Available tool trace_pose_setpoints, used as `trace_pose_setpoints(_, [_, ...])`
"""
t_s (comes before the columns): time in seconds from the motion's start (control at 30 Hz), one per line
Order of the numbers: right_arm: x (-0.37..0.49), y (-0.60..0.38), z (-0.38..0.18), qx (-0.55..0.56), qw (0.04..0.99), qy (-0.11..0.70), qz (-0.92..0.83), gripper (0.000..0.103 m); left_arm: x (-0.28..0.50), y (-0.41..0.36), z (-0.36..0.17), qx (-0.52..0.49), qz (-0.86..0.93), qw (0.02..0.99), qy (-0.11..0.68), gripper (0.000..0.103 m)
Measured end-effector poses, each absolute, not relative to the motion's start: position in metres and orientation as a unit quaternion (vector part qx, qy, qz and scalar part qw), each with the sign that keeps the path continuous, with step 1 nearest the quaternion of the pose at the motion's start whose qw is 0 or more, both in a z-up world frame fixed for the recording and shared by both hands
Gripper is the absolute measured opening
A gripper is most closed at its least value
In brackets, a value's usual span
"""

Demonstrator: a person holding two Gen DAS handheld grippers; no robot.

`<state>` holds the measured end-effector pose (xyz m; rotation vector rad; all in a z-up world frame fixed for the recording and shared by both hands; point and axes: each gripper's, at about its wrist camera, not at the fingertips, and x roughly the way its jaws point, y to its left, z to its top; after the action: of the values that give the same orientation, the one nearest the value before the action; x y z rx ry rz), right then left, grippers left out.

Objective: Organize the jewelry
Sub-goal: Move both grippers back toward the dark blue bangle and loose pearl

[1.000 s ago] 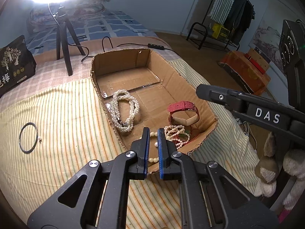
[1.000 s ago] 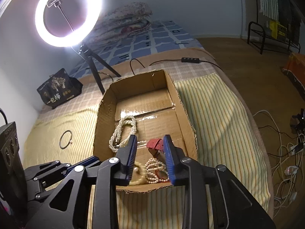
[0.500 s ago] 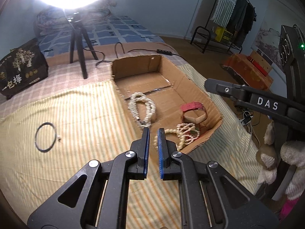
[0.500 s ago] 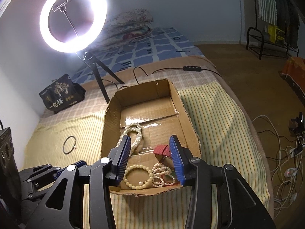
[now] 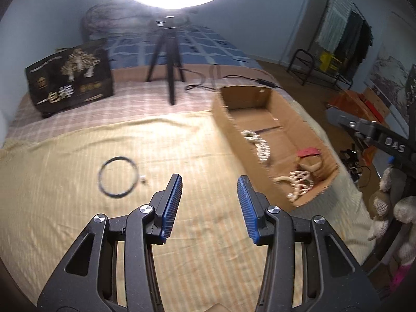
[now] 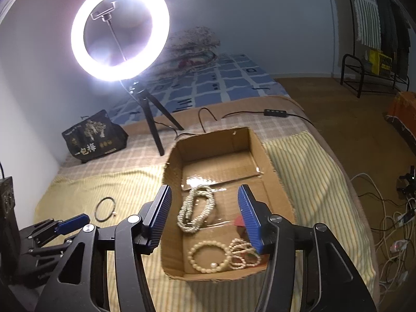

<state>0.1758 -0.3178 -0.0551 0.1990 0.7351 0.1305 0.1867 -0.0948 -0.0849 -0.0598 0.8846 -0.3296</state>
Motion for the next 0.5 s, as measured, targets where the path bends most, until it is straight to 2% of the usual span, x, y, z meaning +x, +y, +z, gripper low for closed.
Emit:
trace_pose_setpoints(0.03, [0.176, -0.315, -0.055, 0.096, 0.927, 0.358, 0.065, 0.062, 0.186, -0.089, -0.086, -0.028, -0.154, 0.891, 0.427, 0.045])
trace_pose_setpoints(0.1, [0.177, -0.308, -0.054, 0.092, 0.928, 0.354, 0.069, 0.07, 0.187, -0.074, -0.09, -0.027, -0.144, 0.889, 0.434, 0.048])
trace_pose_setpoints(0.2, [0.178, -0.299, -0.055, 0.088, 0.927, 0.355, 0.08, 0.071, 0.188, -0.053, -0.098, -0.027, -0.129, 0.887, 0.442, 0.06])
trace_pose_setpoints(0.3, [0.181, -0.289, -0.057, 0.083, 0.926, 0.357, 0.086, 0.077, 0.189, -0.035, -0.107, -0.019, -0.114, 0.885, 0.452, 0.06])
trace_pose_setpoints(0.5, [0.185, -0.268, -0.061, 0.077, 0.923, 0.361, 0.105, 0.078, 0.198, -0.012, -0.125, 0.008, -0.1, 0.879, 0.465, 0.06])
